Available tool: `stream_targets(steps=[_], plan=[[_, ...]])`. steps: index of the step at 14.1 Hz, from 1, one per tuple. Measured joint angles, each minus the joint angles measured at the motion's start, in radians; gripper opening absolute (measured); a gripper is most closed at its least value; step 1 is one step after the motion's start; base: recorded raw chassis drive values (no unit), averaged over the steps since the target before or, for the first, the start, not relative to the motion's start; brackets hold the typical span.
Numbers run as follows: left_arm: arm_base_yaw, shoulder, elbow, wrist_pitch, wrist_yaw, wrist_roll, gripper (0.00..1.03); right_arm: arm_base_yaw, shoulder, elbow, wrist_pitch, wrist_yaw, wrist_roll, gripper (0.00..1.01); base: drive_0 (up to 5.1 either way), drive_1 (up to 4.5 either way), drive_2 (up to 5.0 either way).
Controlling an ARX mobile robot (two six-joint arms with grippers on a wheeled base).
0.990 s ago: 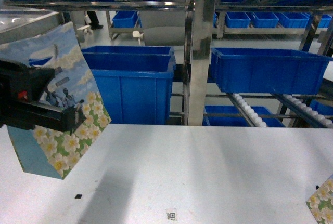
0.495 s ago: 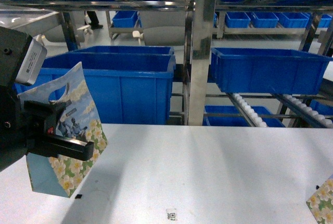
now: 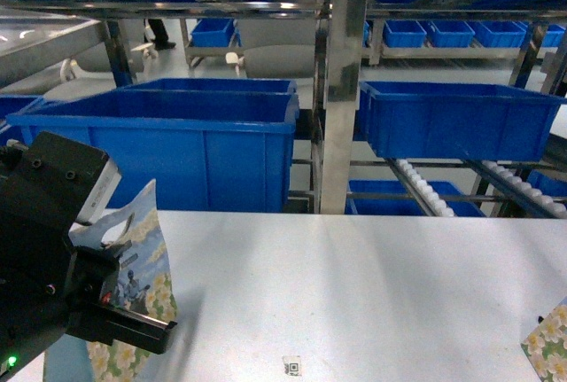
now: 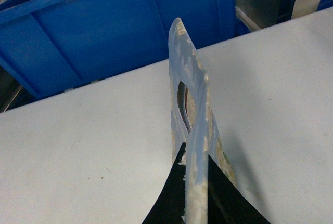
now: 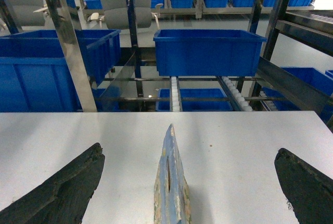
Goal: Move flower gift bag to table near conveyor
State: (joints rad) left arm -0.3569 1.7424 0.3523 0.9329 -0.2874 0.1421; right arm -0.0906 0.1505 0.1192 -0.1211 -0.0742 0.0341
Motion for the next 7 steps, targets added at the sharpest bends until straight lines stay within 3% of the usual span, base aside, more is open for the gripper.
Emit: stream_targets(steps=[7], plan=[[0.043, 0.080, -0.032, 0.124, -0.001, -0.004, 0.02, 0.000, 0.000, 0.000, 0.000, 0.000, 0.000, 0.98, 0.0, 0.00, 0.0]])
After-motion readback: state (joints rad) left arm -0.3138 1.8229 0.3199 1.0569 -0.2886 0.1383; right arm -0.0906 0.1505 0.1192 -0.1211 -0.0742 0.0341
